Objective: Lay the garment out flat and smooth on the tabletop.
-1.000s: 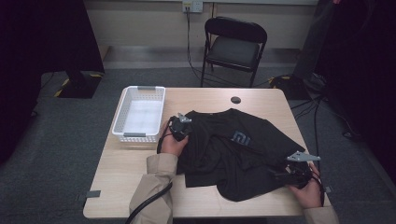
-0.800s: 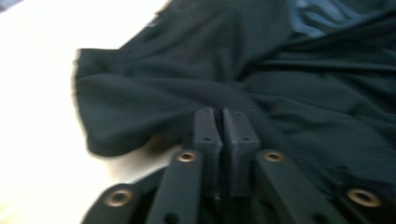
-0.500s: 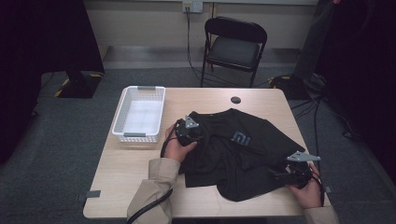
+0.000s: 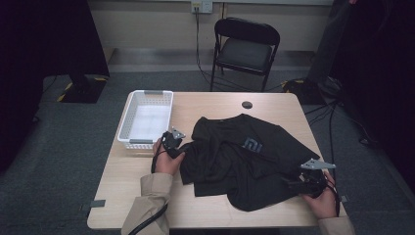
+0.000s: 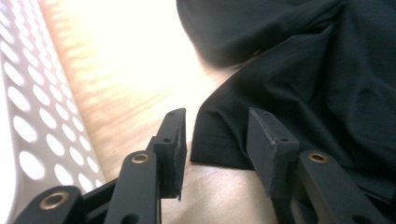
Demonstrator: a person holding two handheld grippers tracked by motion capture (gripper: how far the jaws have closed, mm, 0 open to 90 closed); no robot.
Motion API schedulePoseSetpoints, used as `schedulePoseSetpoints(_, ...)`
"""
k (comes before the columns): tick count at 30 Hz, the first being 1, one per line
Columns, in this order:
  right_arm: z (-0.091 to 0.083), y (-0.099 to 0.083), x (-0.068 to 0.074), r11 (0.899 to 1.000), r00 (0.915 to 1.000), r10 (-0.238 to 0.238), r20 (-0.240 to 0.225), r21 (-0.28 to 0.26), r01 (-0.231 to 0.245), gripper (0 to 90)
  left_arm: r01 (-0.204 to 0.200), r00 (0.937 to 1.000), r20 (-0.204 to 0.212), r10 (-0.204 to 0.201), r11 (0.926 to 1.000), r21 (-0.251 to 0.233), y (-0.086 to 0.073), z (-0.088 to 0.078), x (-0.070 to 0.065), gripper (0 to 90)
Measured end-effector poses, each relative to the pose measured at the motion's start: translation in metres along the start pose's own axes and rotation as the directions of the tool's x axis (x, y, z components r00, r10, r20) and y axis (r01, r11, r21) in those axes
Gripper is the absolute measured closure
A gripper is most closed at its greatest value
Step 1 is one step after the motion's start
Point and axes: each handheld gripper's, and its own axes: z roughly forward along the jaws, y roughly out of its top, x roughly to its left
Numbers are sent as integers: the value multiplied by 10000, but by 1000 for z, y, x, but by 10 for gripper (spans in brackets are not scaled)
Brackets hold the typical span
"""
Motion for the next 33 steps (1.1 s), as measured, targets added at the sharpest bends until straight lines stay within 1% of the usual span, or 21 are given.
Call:
schedulePoseSetpoints(3,0,0,0,10000,10000,-2,-1,-1,2,103,400,9992,11,-400,9990,-198,-2,0,2,597)
schedulePoseSetpoints(4,0,0,0,10000,10000,-1,-2,-1,1,103,491,9987,129,-486,9981,-368,-2,0,2,595)
schedulePoseSetpoints(7,0,0,0,10000,10000,-2,-1,0,2,103,584,9982,179,-575,9969,-522,-1,-3,3,605)
schedulePoseSetpoints(8,0,0,0,10000,10000,0,-3,0,0,103,652,9977,208,-642,9966,-509,0,-2,3,609)
schedulePoseSetpoints(11,0,0,0,10000,10000,0,-2,0,0,103,695,9973,244,-686,9970,-342,-1,1,4,616)
schedulePoseSetpoints(14,0,0,0,10000,10000,-1,0,-1,1,103,973,9950,244,-965,9947,-321,-5,6,5,620)
schedulePoseSetpoints(15,0,0,0,10000,10000,2,-3,0,-2,103,1096,9936,294,-1089,9936,-254,-6,7,5,620)
schedulePoseSetpoints(17,0,0,0,10000,10000,0,-3,-1,0,103,1393,9893,495,-1374,9895,-379,-8,8,6,630)
schedulePoseSetpoints(19,0,0,0,10000,10000,0,-1,-1,0,103,1538,9868,578,-1515,9874,-380,-10,8,6,630)
schedulePoseSetpoints(20,0,0,0,10000,10000,1,-2,-1,-1,103,1606,9851,697,-1574,9862,-415,-11,8,6,640)
schedulePoseSetpoints(22,0,0,0,10000,10000,-1,0,0,1,103,1690,9823,891,-1648,9847,-424,-11,8,5,701)
schedulePoseSetpoints(23,0,0,0,10000,10000,2,0,0,-2,103,1651,9815,1050,-1602,9854,-405,-11,7,4,771)
schedulePoseSetpoints(25,0,0,0,10000,10000,-1,-1,-1,1,103,1434,9845,1067,-1395,9892,-300,-10,6,0,842)
schedulePoseSetpoints(27,0,0,0,10000,10000,-2,0,-1,2,103,1249,9866,1075,-1230,9921,-113,-8,5,-4,864)
schedulePoseSetpoints(28,0,0,0,10000,10000,-1,0,0,1,102,1058,9886,1079,-1053,9944,10,-6,4,-5,867)
schedulePoseSetpoints(30,0,0,0,10000,10000,0,-1,0,0,103,776,9925,935,-786,9969,142,-4,2,-10,871)
schedulePoseSetpoints(31,0,0,0,10000,10000,0,-1,0,0,103,528,9947,874,-542,9984,189,-3,0,-11,872)
schedulePoseSetpoints(33,0,0,0,10000,10000,-1,0,0,1,103,384,9949,931,-400,9991,185,-2,-3,-15,873)
